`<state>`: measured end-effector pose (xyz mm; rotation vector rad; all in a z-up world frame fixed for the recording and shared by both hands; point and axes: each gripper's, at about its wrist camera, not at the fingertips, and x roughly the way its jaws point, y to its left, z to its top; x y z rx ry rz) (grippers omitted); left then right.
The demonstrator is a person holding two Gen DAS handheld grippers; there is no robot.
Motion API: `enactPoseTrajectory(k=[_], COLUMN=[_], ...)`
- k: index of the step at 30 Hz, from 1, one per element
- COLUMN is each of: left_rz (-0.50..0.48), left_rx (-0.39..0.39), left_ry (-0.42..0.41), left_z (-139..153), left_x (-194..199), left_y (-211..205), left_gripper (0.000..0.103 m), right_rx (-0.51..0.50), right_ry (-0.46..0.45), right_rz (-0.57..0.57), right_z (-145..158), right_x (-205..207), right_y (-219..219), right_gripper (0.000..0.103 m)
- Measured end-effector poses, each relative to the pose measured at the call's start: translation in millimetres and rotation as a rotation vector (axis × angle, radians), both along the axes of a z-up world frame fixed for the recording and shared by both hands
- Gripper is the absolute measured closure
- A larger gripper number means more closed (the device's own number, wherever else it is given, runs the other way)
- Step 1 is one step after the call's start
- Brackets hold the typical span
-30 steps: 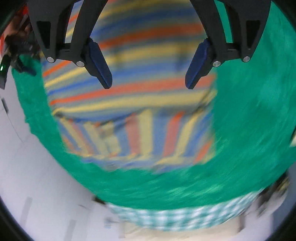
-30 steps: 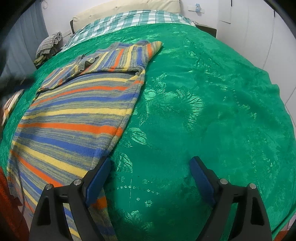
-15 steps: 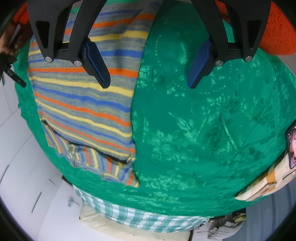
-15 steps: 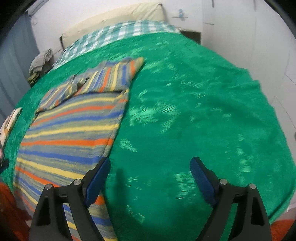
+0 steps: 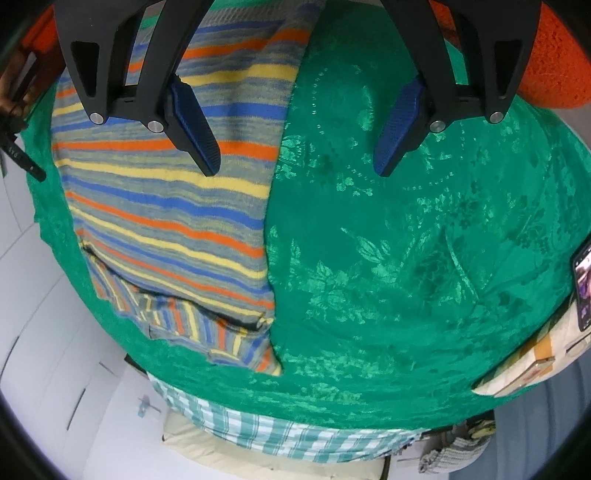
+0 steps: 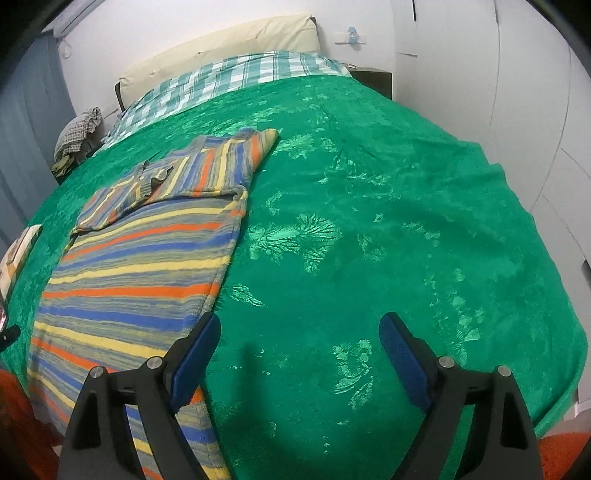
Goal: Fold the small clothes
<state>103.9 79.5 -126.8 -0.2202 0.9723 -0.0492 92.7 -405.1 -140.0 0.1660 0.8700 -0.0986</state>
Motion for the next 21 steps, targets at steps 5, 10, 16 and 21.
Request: enactPoseTrajectory(k=[5,10,16,21], left_rz=[0.003,0.006,-0.021,-0.03], left_rx=[-0.007,-0.021,-0.001,0.014], left_ry=[0.019,0.046,0.07,0.102], left_z=[-3,-8,-10,-15], left_x=[1,2,-1,-5], left_y=[4,8,3,2], left_gripper=[0.017,0.017,0.017,0.017], right_rx=[0.011,0.029,0.046,0.067], right_ry=[0.002,-0.012,-0.009,-0.027], right_rz=[-0.018,-0.035,-0.029,-0.016], right_z=[0,4,5,15], right_x=[0,-5,-3,-12], right_y=[-5,-10,-11,-13], right_gripper=[0.016,0.016,0.016,0.016])
